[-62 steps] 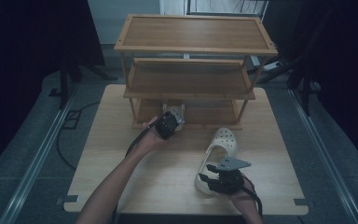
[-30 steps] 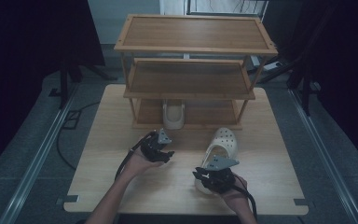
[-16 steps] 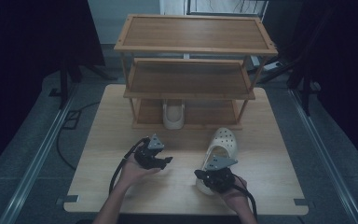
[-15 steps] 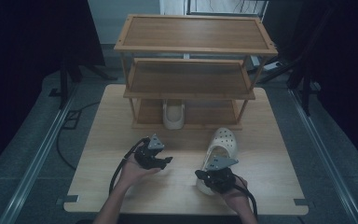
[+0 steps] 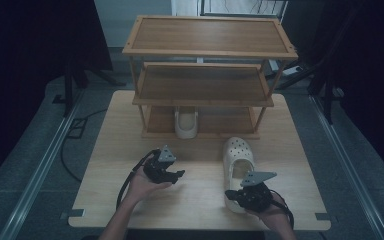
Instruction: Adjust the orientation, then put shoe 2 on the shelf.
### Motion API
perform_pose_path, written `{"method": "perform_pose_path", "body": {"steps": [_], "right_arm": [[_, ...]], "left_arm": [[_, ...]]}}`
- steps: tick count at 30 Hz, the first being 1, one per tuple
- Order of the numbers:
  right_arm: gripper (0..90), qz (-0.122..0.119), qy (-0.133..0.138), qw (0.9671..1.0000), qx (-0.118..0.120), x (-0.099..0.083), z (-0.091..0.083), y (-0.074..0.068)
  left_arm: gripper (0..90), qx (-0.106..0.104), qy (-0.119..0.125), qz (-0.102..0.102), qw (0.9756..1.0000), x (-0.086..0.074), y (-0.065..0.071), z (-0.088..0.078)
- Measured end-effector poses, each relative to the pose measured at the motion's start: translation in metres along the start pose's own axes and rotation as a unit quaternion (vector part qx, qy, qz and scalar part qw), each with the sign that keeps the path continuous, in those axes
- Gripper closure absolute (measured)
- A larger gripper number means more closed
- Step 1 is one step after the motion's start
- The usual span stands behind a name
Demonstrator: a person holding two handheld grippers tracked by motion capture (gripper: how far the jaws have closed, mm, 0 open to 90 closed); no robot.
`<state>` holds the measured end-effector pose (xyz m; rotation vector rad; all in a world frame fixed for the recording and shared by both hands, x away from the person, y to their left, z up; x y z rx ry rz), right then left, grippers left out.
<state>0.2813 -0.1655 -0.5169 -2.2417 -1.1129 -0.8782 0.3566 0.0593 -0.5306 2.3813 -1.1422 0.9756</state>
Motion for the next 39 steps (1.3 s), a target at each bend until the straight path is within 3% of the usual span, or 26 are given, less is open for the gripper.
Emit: {"method": "perform_pose_path", "body": {"steps": [8,13,17,18,21,27,33,34,36,39], "right_arm": [[87.5,0.023,-0.003,0.9992,0.032,-0.014,-0.019,0.013],[81.4,0.003,-0.007,0.9996,0.027,-0.01,-0.015,0.009],[76.7,-0.012,0.013,0.9995,0.025,-0.002,-0.017,0.007],[71.5,-0.036,0.03,0.9988,0.016,0.005,-0.022,0.006],[66.7,-0.061,0.045,0.9971,-0.001,0.014,-0.025,0.008],[59.7,-0.075,0.053,0.9951,-0.036,0.022,-0.025,0.015],[58.4,-0.086,0.069,0.9916,-0.068,0.034,-0.039,0.029],[58.4,-0.086,0.069,0.9916,-0.068,0.034,-0.039,0.029],[58.5,-0.095,0.059,0.9899,-0.087,0.04,-0.046,0.043],[58.0,-0.104,0.037,0.9899,-0.088,0.046,-0.048,0.06]], "left_arm": [[42.7,0.005,0.0,-0.002,1.0,-0.001,-0.003,-0.003],[42.5,0.008,-0.002,-0.003,1.0,-0.003,-0.005,-0.004],[42.1,0.008,-0.007,0.001,0.9999,-0.004,-0.004,-0.002],[41.7,0.006,-0.008,0.0,0.9999,-0.006,-0.004,-0.001],[41.7,0.004,-0.012,-0.002,0.9999,-0.009,-0.004,-0.001],[41.4,0.007,-0.021,0.002,0.9997,-0.012,-0.004,0.001],[41.1,0.0,-0.006,0.0,1.0,-0.007,-0.002,-0.006],[41.2,0.0,-0.006,0.0,1.0,-0.007,-0.002,-0.006],[41.2,-0.001,-0.003,-0.001,1.0,-0.006,-0.004,-0.008],[41.2,-0.003,-0.001,-0.004,1.0,-0.005,-0.004,-0.008]]}}
Point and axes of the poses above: each handheld gripper's, and its own axes: z roughly forward along the jaws, x roughly out of its top, y roughly to its right, the point moved 8 cm from there along z, roughly forward along the jaws, and after that the axes turned 1 degree about y, right-handed, at the moved point
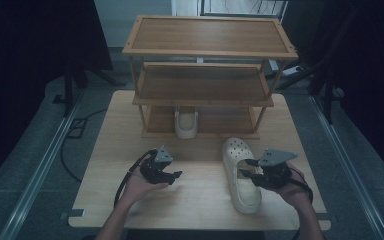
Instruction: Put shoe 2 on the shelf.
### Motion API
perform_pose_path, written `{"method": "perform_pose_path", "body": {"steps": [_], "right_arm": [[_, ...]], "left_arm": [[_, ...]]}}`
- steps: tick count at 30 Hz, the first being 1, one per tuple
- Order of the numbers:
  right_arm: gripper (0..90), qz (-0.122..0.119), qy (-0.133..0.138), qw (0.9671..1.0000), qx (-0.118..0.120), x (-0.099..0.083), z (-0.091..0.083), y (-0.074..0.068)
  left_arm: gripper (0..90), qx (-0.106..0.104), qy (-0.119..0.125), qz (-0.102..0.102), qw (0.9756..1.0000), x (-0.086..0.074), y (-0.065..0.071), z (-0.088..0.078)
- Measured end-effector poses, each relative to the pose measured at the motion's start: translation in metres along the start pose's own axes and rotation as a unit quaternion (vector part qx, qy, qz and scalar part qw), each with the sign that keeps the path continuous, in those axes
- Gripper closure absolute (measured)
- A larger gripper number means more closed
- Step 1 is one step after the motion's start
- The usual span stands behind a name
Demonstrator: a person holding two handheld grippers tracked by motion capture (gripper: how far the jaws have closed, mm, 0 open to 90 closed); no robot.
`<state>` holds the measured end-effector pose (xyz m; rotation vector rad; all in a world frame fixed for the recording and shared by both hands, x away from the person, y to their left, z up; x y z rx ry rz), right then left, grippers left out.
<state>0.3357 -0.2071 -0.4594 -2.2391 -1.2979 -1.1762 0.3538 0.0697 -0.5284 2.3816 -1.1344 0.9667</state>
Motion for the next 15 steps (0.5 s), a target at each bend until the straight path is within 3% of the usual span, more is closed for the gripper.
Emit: {"method": "perform_pose_path", "body": {"steps": [6,8,10,15], "right_arm": [[54.6,-0.025,-0.039,0.9987,0.021,0.01,0.002,0.023],[51.8,-0.034,-0.049,0.9975,0.038,0.013,0.005,0.027],[46.6,-0.038,-0.06,0.9959,0.056,0.016,0.007,0.03],[43.0,-0.054,-0.104,0.9901,0.076,0.016,0.016,0.038]], "left_arm": [[41.1,-0.001,0.006,-0.002,1.0,0.0,-0.001,-0.003],[41.2,-0.002,0.013,-0.009,0.9999,0.0,-0.002,-0.005],[41.2,-0.001,0.013,-0.012,0.9998,0.0,-0.004,-0.005],[41.2,-0.001,0.012,-0.015,0.9998,-0.002,-0.005,-0.007]]}}
Point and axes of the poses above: each handheld gripper's, and its own axes: z roughly forward along the jaws, x roughly out of its top, y roughly to its right, the point moved 8 cm from there along z, roughly forward along the jaws, and after that the axes turned 1 degree about y, right-handed, at the moved point
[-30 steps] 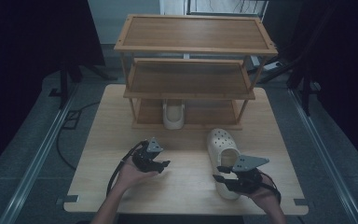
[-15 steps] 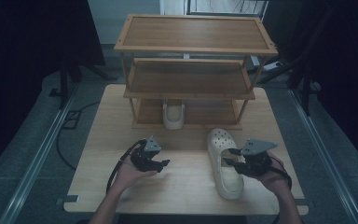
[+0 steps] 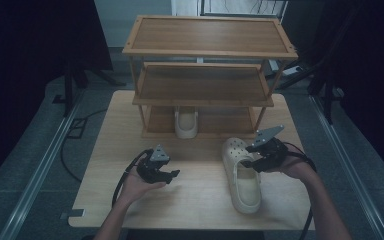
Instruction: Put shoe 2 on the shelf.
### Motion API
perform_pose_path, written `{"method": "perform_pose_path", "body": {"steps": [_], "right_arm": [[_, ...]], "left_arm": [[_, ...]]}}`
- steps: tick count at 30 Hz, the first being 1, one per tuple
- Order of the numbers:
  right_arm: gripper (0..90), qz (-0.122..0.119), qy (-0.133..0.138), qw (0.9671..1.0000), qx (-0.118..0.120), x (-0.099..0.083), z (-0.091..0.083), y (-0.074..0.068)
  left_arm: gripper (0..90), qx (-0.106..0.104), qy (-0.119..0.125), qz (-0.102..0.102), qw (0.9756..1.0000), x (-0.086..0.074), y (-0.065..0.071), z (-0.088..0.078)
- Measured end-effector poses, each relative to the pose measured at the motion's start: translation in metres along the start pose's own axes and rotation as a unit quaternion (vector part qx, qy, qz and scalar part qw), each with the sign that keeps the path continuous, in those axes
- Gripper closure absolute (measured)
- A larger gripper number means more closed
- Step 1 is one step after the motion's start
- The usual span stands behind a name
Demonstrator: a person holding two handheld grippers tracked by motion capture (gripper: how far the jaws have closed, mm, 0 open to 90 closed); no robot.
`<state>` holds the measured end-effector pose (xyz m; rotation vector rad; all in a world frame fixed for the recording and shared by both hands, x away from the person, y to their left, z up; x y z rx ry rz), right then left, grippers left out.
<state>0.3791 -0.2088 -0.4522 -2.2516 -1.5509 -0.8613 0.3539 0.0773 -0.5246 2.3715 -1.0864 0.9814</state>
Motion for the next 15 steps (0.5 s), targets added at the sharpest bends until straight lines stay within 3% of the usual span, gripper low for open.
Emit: {"method": "perform_pose_path", "body": {"steps": [8,11,15], "right_arm": [[43.3,-0.019,-0.055,0.9982,0.014,-0.009,0.026,0.007],[49.5,-0.018,-0.068,0.9973,0.02,-0.016,0.035,0.011],[62.1,-0.015,-0.059,0.998,0.018,-0.018,0.035,0.018]], "left_arm": [[41.2,-0.002,-0.003,-0.003,1.0,-0.003,-0.002,-0.001],[41.2,-0.003,-0.003,-0.005,1.0,-0.005,-0.003,0.0],[41.2,-0.004,-0.005,-0.006,1.0,-0.006,-0.003,0.0]]}}
Point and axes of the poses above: each handheld gripper's, and its own axes: z roughly forward along the jaws, x roughly out of its top, y roughly to its right, the point moved 8 cm from there along z, roughly forward along the jaws, and after that the axes turned 1 degree about y, right-handed, at the moved point
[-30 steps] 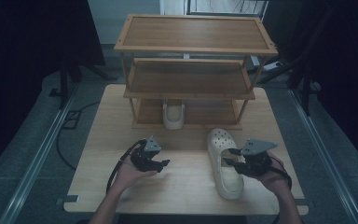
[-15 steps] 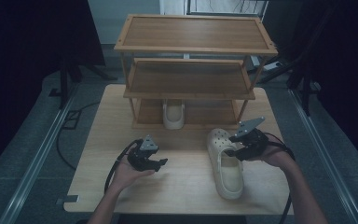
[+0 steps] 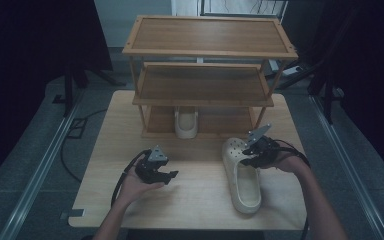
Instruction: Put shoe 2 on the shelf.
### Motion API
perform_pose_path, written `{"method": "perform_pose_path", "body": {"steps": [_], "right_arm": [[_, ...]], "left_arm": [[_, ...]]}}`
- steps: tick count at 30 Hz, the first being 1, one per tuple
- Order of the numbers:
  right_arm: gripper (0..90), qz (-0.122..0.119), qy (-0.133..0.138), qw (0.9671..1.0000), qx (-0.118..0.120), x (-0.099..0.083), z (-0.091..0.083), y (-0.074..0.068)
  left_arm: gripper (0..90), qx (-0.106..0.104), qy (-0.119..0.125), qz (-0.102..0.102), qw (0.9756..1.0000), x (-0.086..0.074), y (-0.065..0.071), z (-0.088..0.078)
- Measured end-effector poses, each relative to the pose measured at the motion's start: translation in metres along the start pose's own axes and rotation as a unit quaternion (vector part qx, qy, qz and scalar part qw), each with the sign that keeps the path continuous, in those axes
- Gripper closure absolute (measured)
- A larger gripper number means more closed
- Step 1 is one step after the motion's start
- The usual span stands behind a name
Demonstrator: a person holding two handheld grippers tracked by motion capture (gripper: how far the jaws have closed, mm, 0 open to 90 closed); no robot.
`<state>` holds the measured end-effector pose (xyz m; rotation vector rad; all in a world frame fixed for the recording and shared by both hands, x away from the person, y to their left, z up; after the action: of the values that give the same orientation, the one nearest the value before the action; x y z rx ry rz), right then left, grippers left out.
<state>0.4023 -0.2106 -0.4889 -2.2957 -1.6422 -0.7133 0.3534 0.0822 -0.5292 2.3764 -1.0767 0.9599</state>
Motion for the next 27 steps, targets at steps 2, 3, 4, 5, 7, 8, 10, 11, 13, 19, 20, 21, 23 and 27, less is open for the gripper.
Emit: {"method": "perform_pose_path", "body": {"steps": [2,3,4,5,7,8,10,11,13,19,20,21,23,27], "right_arm": [[66.6,-0.011,-0.004,0.9999,-0.002,0.001,0.0,-0.001],[69.8,-0.02,-0.007,0.9997,-0.011,0.003,-0.001,-0.001],[72.2,-0.027,-0.008,0.9993,-0.026,0.005,-0.002,0.0],[73.6,-0.026,-0.009,0.999,-0.034,0.007,-0.003,0.0],[75.1,-0.031,-0.011,0.9985,-0.043,0.01,-0.004,0.001],[75.7,-0.031,-0.011,0.9982,-0.05,0.011,-0.004,0.003],[76.7,-0.028,-0.006,0.9978,-0.06,0.014,-0.006,0.006],[77.0,-0.028,-0.002,0.9977,-0.063,0.015,-0.007,0.007],[77.6,-0.021,0.011,0.9979,-0.061,0.019,-0.01,0.01],[77.4,-0.018,0.034,0.9958,-0.083,0.037,-0.016,0.015],[77.4,-0.02,0.033,0.9953,-0.089,0.04,-0.016,0.016],[77.3,-0.02,0.035,0.9952,-0.09,0.044,-0.015,0.016],[77.3,-0.022,0.036,0.9951,-0.089,0.048,-0.014,0.016],[77.3,-0.025,0.042,0.9942,-0.095,0.063,-0.01,0.017]], "left_arm": [[41.2,-0.001,-0.001,0.0,1.0,0.0,0.0,0.001],[41.2,-0.001,-0.001,0.0,1.0,0.0,0.0,0.001],[41.2,-0.001,-0.001,0.0,1.0,0.0,0.001,0.001],[41.2,-0.001,-0.001,0.0,1.0,0.0,0.001,0.001],[41.2,-0.001,0.0,0.001,1.0,0.0,0.001,0.0],[41.2,-0.001,0.001,0.001,1.0,0.0,0.001,0.0],[41.2,-0.001,0.001,-0.002,1.0,-0.001,0.0,-0.001],[41.2,-0.001,0.001,-0.002,1.0,-0.001,-0.001,-0.001],[41.2,-0.001,0.0,-0.005,1.0,-0.002,-0.003,-0.001],[41.2,-0.002,-0.005,-0.006,1.0,-0.004,-0.003,0.002],[41.1,-0.002,-0.004,-0.005,1.0,-0.004,-0.002,0.002],[41.1,-0.003,-0.004,-0.005,1.0,-0.004,-0.002,0.002],[41.1,-0.003,-0.003,-0.005,1.0,-0.004,-0.002,0.002],[41.2,-0.004,-0.001,-0.005,1.0,-0.004,-0.002,0.001]]}}
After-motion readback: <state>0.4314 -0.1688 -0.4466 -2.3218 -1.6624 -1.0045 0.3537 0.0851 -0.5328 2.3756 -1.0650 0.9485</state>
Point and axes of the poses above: each handheld gripper's, and its own axes: z roughly forward along the jaws, x roughly out of its top, y roughly to its right, the point moved 8 cm from there along z, roughly forward along the jaws, and after that the axes turned 1 degree about y, right-handed, at the moved point
